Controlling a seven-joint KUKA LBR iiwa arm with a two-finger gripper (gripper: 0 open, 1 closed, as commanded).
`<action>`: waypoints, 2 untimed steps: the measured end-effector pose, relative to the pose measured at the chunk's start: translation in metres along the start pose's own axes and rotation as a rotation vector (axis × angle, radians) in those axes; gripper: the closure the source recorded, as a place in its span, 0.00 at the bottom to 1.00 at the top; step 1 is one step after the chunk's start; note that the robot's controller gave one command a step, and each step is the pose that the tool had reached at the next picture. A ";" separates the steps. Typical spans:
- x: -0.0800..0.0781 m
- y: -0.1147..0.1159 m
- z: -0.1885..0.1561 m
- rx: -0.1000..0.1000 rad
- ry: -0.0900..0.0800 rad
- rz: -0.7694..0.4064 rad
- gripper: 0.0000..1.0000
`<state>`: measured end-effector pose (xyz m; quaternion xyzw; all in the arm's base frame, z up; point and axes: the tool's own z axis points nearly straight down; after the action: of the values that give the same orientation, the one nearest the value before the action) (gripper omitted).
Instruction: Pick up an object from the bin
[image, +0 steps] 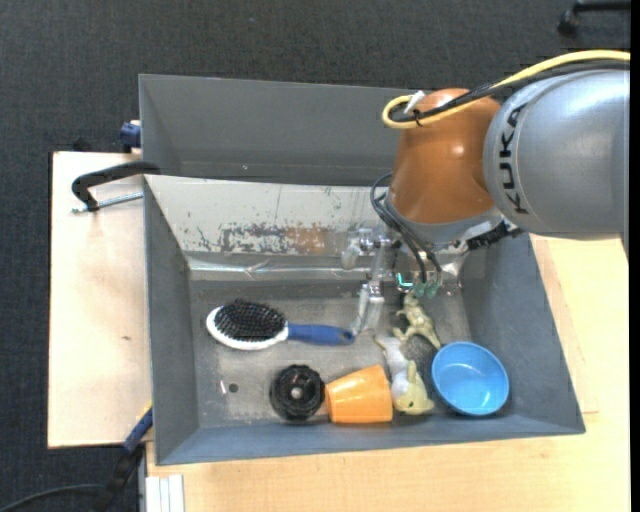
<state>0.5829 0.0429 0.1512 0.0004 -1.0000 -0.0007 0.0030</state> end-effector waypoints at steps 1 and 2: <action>0.007 0.046 0.082 0.001 -0.003 -0.609 0.00; 0.006 0.045 0.080 0.002 -0.007 -0.607 1.00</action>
Offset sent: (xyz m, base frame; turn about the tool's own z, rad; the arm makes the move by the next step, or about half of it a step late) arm -0.0068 0.0445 -0.0812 -0.6086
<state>0.5768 0.0884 0.0709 0.2991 -0.9542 -0.0008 -0.0010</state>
